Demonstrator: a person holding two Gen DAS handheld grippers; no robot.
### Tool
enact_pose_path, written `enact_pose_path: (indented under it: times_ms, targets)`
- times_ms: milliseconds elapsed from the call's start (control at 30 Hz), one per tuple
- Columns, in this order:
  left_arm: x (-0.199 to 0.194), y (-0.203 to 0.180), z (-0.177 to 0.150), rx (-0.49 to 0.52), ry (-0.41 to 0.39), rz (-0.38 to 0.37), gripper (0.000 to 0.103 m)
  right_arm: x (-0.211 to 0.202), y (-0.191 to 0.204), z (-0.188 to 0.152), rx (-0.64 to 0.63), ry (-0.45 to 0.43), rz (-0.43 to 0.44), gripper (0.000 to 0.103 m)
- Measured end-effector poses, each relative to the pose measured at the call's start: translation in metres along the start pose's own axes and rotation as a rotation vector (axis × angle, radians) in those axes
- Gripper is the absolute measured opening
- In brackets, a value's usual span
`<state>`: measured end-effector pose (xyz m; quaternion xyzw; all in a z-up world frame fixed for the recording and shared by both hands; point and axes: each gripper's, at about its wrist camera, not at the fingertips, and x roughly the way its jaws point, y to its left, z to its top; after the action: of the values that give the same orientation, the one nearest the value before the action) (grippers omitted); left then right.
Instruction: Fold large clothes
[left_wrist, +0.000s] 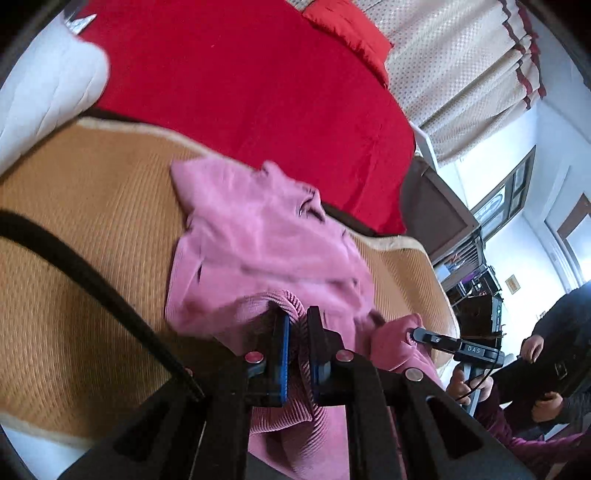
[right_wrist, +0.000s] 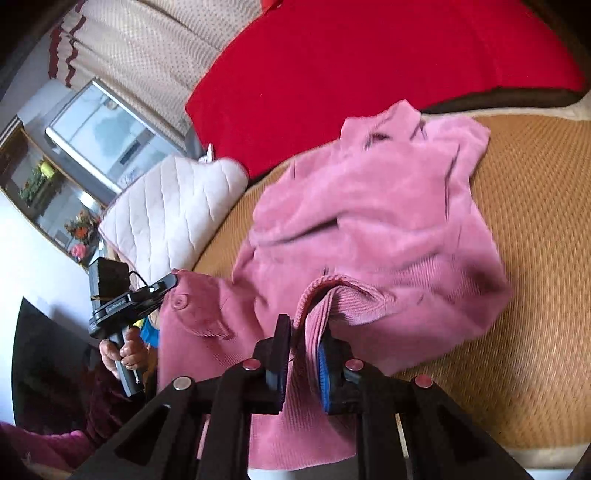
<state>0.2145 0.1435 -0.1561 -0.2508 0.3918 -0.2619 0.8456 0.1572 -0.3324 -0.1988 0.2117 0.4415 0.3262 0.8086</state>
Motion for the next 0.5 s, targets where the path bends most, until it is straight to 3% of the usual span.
enact_pose_path:
  times_ms: [200, 333, 433, 500]
  targets:
    - [0.013, 0.005, 0.063, -0.028, -0.029, 0.009, 0.009, -0.005, -0.013, 0.067, 0.081, -0.151, -0.010, 0.010]
    - [0.041, 0.022, 0.112, -0.086, -0.048, 0.028, 0.010, -0.010, -0.063, 0.115, 0.217, -0.267, -0.028, 0.010]
    - [0.091, 0.041, 0.145, -0.117, -0.050, 0.103, 0.014, 0.008, -0.109, 0.142, 0.350, -0.328, -0.066, 0.010]
    - [0.118, 0.062, 0.154, -0.193, -0.047, 0.168, 0.019, 0.022, -0.141, 0.147, 0.430, -0.370, -0.098, 0.011]
